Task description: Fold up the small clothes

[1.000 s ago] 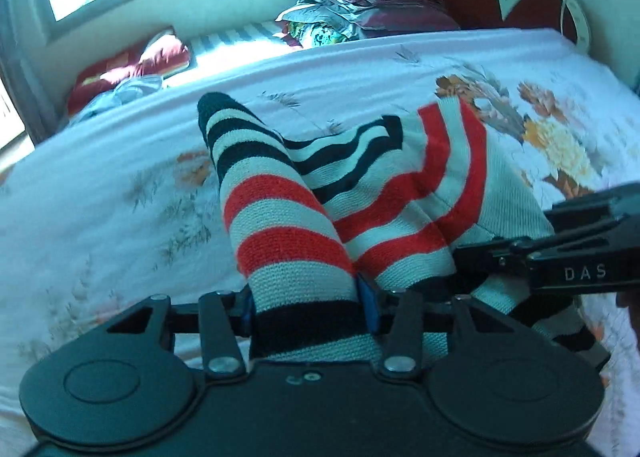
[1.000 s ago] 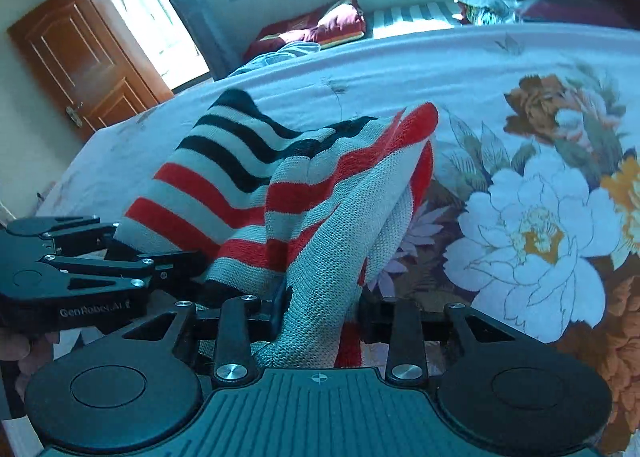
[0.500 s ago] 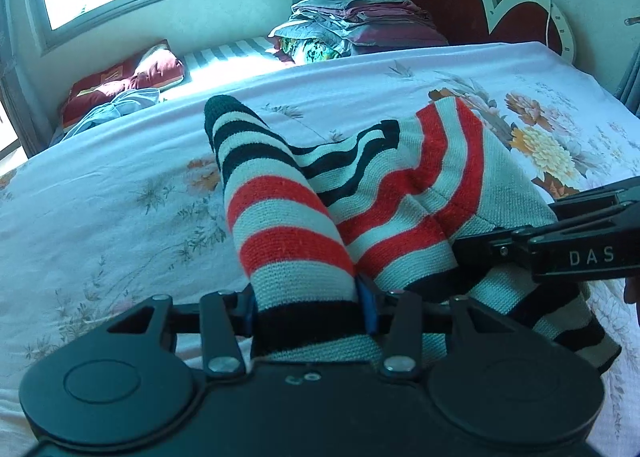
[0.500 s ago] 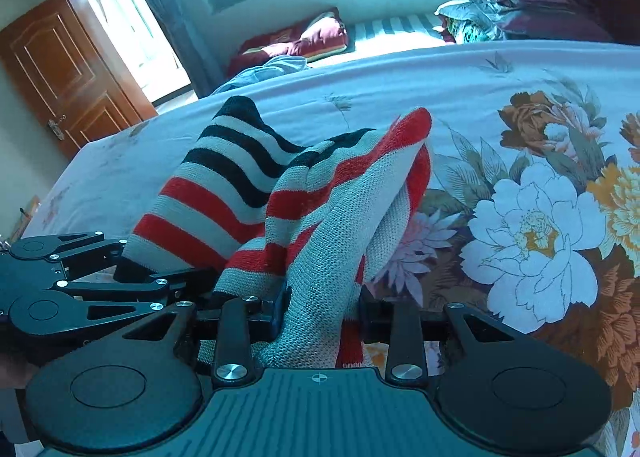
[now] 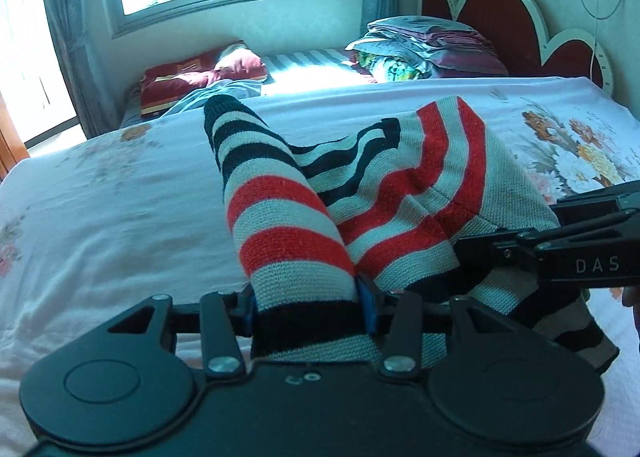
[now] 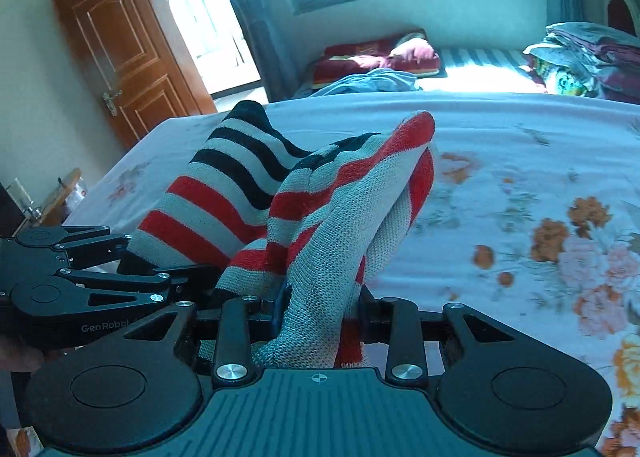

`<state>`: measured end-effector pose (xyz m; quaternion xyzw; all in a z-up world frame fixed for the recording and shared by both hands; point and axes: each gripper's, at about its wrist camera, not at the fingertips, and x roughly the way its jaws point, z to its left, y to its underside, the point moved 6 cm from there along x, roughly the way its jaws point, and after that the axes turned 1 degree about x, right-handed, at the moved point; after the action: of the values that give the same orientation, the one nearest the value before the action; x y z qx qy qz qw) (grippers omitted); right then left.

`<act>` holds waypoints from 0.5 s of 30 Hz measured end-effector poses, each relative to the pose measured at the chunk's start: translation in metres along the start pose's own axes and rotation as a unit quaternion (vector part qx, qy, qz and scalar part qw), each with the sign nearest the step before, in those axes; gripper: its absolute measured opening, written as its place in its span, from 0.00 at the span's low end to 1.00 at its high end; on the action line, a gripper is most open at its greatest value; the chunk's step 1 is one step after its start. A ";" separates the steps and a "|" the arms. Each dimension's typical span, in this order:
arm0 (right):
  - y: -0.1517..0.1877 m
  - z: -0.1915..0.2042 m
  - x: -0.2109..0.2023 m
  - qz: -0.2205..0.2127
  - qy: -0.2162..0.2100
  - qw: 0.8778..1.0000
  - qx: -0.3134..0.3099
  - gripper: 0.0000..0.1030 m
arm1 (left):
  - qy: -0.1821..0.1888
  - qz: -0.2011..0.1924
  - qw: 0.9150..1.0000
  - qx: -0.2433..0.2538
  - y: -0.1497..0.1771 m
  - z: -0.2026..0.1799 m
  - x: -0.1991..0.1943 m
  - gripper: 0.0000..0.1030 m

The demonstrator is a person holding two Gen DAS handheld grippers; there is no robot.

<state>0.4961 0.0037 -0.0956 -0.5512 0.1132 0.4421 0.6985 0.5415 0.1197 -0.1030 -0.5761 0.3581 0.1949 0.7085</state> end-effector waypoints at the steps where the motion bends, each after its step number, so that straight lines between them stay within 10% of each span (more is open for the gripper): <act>1: 0.001 0.011 0.011 0.003 -0.005 1.000 -0.001 0.33 | -0.003 0.002 1.000 -0.004 0.004 0.012 -0.001 0.43; 15: 0.032 0.002 0.075 0.056 0.031 0.997 0.040 0.32 | 0.030 0.016 0.999 -0.034 0.040 0.056 0.024 0.46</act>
<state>0.5158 0.0423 -0.1652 -0.5293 0.1829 0.4587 0.6899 0.5453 0.1800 -0.1432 -0.5998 0.3814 0.2010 0.6741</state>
